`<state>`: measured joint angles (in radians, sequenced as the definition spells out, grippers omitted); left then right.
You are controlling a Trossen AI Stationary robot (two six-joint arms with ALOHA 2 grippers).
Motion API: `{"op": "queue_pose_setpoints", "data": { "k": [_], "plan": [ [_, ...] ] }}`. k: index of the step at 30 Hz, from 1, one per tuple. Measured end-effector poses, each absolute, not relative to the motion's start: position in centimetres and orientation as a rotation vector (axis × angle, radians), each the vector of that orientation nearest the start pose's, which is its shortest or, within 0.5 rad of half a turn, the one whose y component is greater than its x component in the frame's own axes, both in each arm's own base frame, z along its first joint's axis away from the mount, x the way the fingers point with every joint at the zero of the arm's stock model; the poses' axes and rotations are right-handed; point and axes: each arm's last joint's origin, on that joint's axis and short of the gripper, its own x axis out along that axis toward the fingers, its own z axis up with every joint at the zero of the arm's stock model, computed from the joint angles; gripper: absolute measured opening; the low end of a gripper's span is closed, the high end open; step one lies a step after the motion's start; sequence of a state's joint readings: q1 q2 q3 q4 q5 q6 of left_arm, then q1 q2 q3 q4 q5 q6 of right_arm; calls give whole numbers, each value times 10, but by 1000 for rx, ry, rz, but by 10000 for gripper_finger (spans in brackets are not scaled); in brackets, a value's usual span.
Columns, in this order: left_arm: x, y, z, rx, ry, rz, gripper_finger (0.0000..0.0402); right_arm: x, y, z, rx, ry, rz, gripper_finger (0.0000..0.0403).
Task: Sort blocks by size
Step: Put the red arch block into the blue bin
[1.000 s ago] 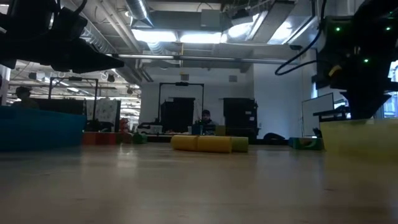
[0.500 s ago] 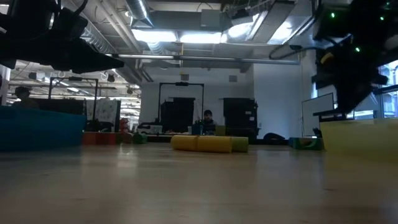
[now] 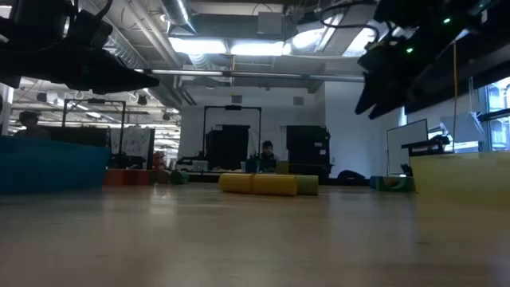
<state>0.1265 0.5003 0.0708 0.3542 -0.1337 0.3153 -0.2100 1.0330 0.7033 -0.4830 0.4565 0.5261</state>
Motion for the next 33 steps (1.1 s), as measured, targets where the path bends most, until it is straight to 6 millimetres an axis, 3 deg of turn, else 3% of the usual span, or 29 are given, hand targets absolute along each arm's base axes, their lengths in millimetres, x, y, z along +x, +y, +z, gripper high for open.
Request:
{"op": "queue_pose_setpoints", "data": {
  "k": [6, 19, 27, 33],
  "plan": [
    [131, 21, 175, 313, 116, 246, 0, 211, -63, 220, 311, 705, -876, 248],
    [131, 21, 176, 324, 116, 246, 0, 226, -107, 168, 467, 880, -932, 248],
    [131, 21, 179, 364, 99, 264, 0, 246, -116, 176, 373, 694, -854, 248],
    [139, 31, 198, 303, 281, 397, 0, 258, -122, 192, 279, 497, -824, 248]
  ]
}}
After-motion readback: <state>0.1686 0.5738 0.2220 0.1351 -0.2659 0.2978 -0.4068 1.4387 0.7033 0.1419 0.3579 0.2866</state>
